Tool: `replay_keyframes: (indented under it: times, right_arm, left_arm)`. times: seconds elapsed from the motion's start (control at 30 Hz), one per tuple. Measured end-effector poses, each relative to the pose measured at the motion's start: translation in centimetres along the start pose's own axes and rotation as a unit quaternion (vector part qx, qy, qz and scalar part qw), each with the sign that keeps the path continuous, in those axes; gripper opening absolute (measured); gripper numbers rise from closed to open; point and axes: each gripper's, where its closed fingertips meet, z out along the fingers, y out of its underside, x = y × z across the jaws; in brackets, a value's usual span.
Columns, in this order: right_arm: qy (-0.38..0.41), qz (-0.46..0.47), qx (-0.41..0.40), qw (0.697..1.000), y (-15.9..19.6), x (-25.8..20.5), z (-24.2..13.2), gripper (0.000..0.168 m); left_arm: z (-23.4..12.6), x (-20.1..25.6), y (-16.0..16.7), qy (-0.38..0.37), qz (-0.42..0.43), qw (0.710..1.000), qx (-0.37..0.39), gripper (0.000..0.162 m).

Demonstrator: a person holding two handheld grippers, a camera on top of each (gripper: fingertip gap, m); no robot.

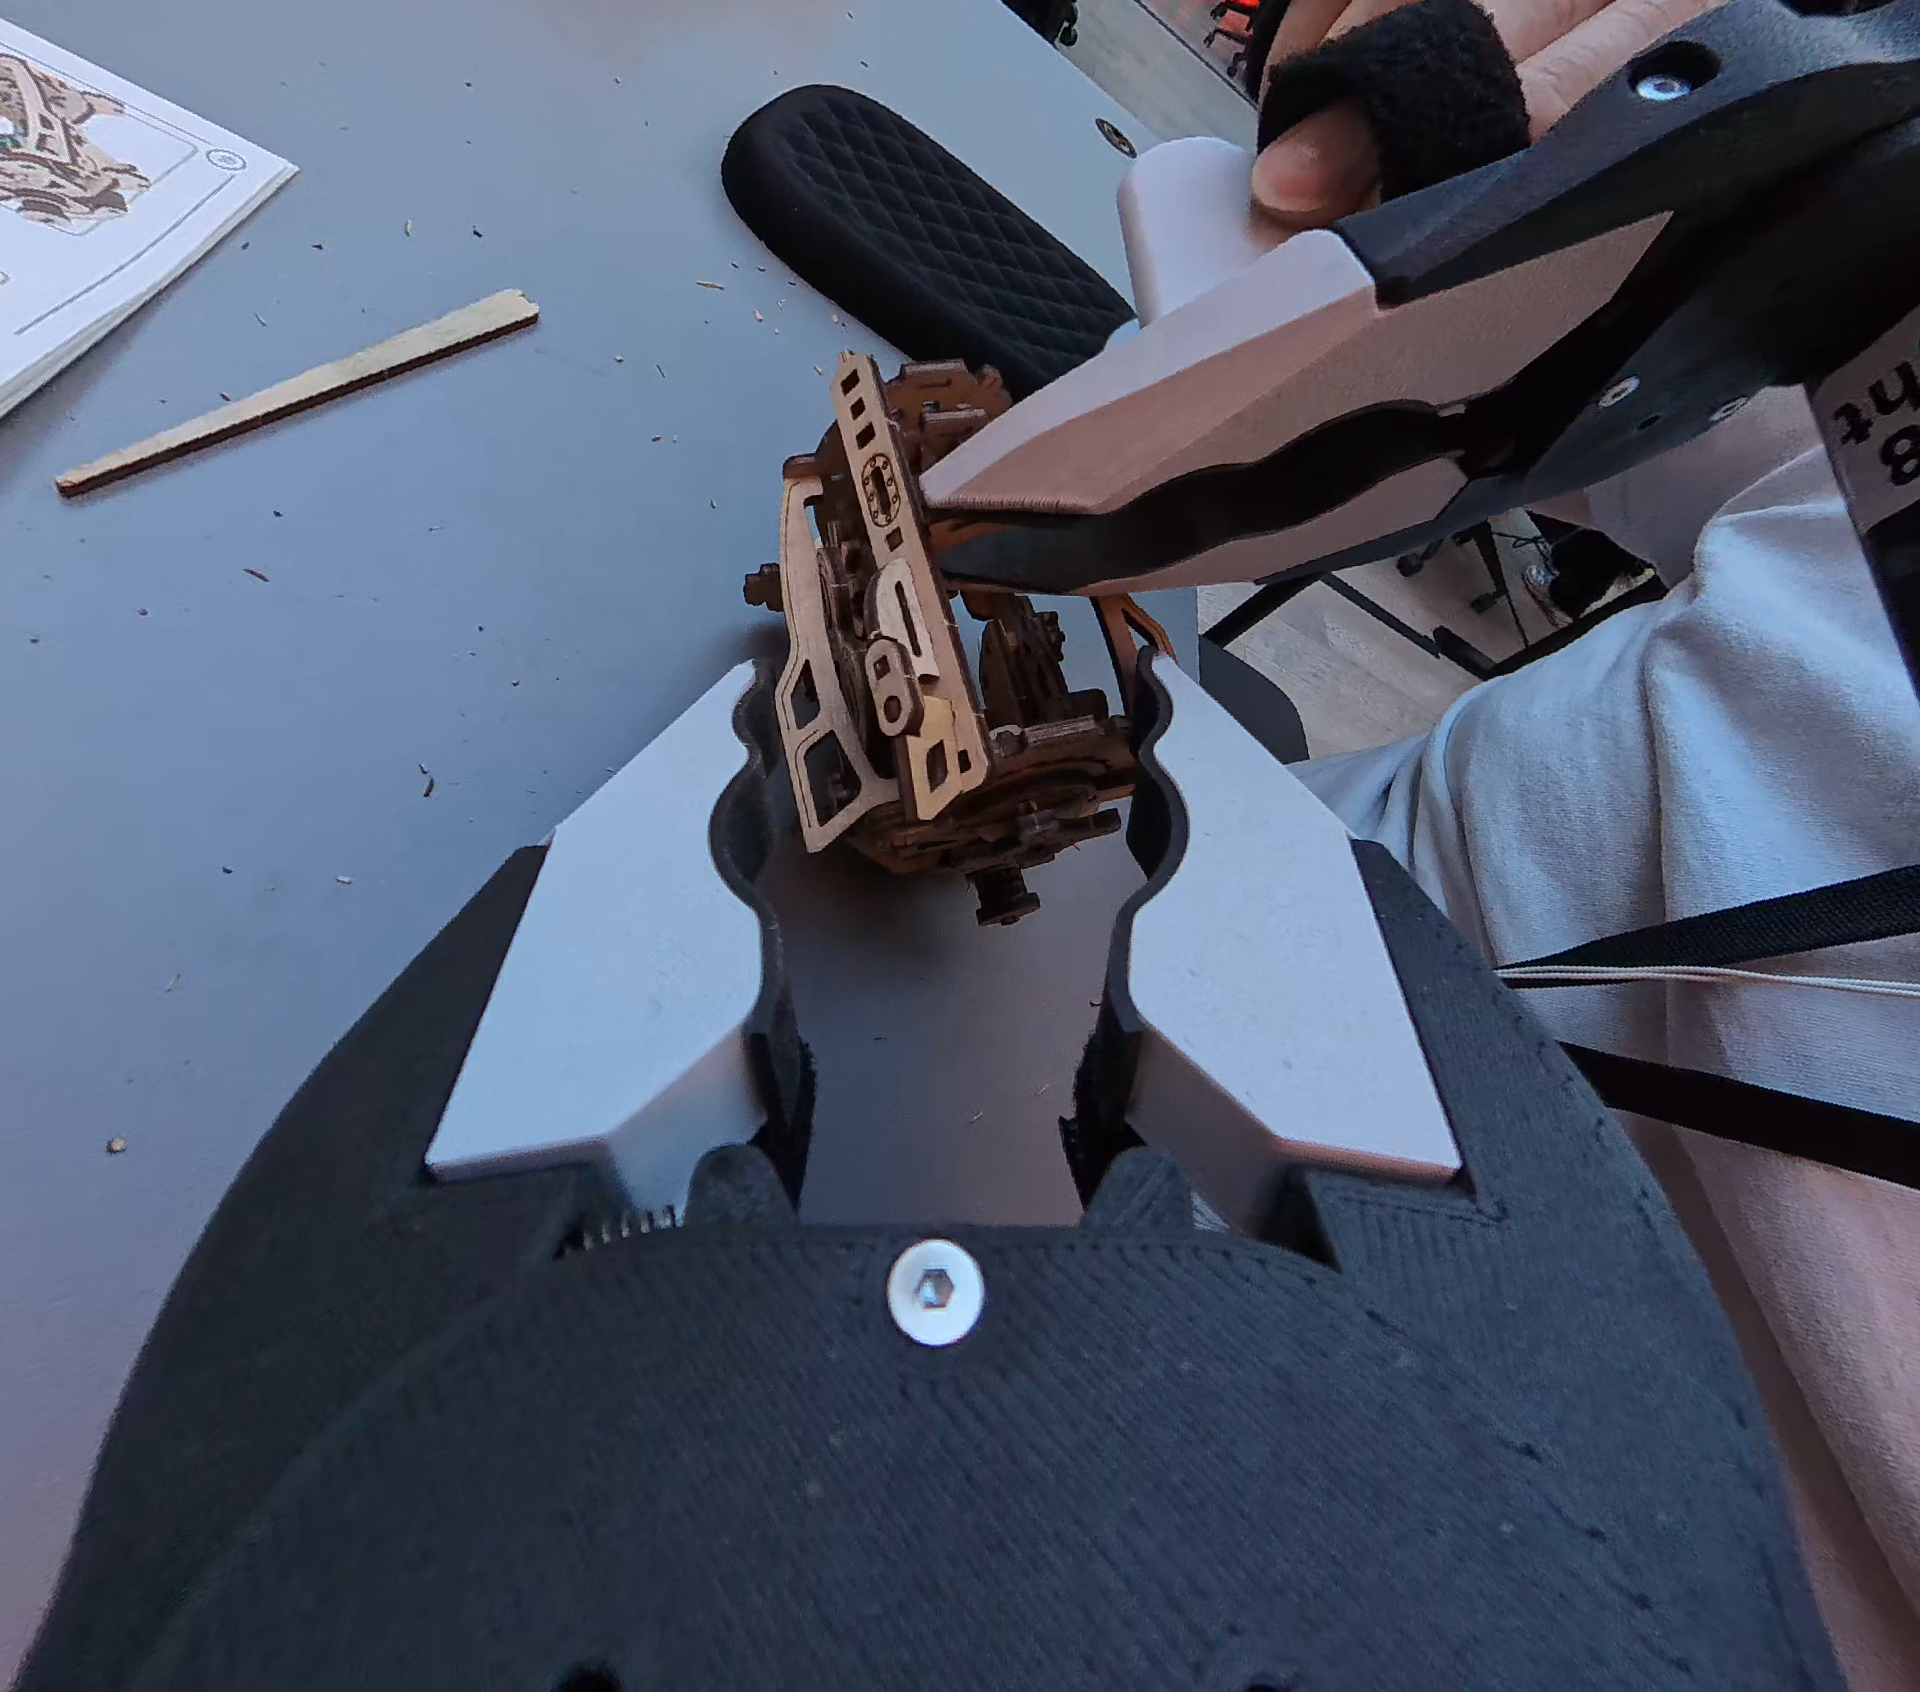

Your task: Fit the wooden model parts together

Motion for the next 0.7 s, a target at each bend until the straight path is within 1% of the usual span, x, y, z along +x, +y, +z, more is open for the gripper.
replay_keyframes:
  times: [0.17,0.3,0.37,0.43,0.53,0.7]
  right_arm:
    - [-0.016,0.016,-0.006,1.0,0.12,-0.18,-0.02,0.02]
    - [-0.015,0.039,-0.009,0.999,0.09,0.23,-0.15,0.009]
    - [-0.011,0.042,-0.017,0.999,0.14,0.3,-0.05,0.009]
    - [-0.002,0.022,-0.022,1.0,0.2,0.23,0.06,0.012]
    - [-0.008,0.021,-0.023,0.999,0.21,-0.04,0.1,0.018]
    - [0.008,0.013,-0.024,1.0,0.11,0.03,0.15,0.017]
  left_arm:
    - [0.04,-0.04,-0.08,0.0,-0.003,1.0,0.001,0.067]
    - [0.12,0.04,-0.08,-0.002,0.003,1.0,-0.001,0.067]
    - [0.13,0.02,-0.08,-0.004,0.004,1.0,-0.002,0.066]
    - [0.1,-0.03,-0.07,-0.003,0.001,1.0,-0.002,0.066]
    - [0.05,-0.05,-0.05,-0.001,-0.001,1.0,0.0,0.066]
    - [0.01,-0.05,0.04,-0.004,0.003,1.0,-0.005,0.066]
